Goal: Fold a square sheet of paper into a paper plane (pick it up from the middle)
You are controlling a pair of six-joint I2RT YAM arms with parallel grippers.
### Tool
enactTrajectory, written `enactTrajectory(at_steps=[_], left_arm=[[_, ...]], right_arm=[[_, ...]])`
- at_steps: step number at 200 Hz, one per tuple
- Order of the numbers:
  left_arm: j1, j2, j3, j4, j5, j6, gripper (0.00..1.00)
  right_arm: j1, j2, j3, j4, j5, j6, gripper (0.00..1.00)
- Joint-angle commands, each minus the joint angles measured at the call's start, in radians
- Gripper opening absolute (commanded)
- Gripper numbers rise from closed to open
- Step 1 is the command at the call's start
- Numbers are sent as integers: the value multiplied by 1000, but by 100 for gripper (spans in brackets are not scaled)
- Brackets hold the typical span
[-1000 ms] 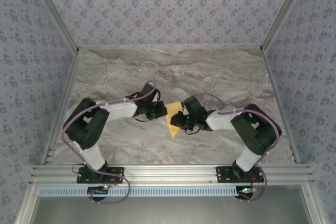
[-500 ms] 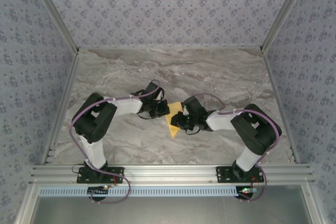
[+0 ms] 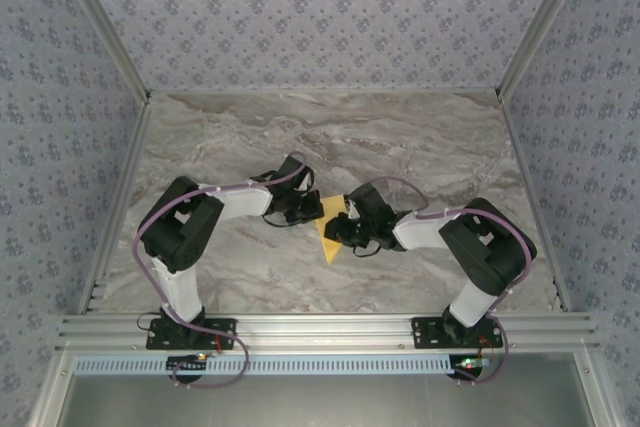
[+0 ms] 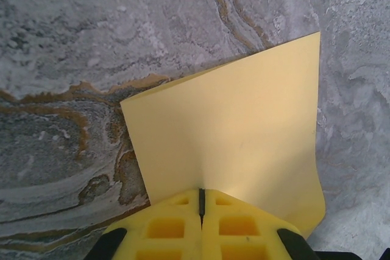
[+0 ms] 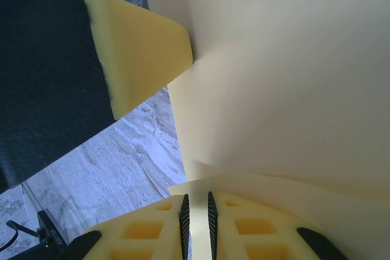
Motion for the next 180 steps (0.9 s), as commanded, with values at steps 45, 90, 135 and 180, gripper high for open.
enactTrajectory(at_steps=[45, 90, 135, 180], left_arm=[[-15, 30, 9, -52, -8, 24, 6], [-15, -26, 16, -61, 7, 40, 10], [-13, -145, -63, -40, 42, 71, 16], [-15, -157, -144, 6, 99, 80, 12]], right_arm=[[-8, 38, -6, 25, -19, -19, 18], [-10, 51, -8, 14, -17, -22, 16], [-10, 50, -11, -4, -9, -23, 3], [-10, 50, -12, -13, -6, -26, 0]])
